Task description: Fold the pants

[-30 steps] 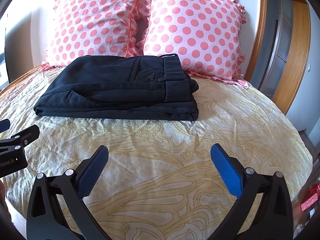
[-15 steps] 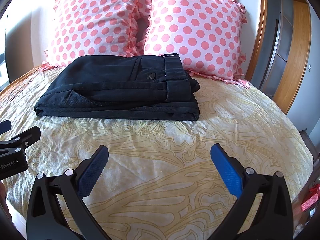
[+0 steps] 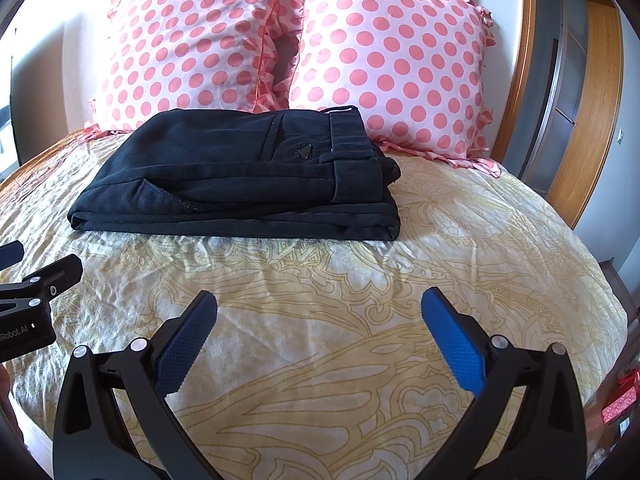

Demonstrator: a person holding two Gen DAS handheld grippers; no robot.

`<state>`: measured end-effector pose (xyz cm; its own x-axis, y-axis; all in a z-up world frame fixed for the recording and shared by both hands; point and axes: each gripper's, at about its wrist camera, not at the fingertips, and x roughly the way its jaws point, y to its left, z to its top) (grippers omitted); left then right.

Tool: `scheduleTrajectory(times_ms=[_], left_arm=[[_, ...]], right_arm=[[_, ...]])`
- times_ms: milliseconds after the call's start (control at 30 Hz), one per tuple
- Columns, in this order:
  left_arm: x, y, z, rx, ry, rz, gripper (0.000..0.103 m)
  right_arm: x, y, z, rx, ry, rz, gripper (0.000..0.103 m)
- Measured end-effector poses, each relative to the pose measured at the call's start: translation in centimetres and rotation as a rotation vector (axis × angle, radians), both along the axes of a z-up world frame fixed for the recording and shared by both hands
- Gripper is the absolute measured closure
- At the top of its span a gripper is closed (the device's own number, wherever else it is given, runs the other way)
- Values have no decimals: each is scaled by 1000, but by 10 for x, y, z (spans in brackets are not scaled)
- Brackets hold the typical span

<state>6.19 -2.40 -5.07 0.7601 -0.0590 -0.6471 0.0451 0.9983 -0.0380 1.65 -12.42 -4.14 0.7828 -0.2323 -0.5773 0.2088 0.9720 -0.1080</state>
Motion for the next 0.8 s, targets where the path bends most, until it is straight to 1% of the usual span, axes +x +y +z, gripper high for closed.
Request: scheduleTrajectory(times_ms=[500, 800], left_arm=[[0, -3, 0, 9, 1, -17, 2], [-3, -5, 3, 22, -30, -19, 2]], right_arm=[[0, 0, 0, 0, 1, -1, 1], [0, -1, 0, 1, 1, 1, 1]])
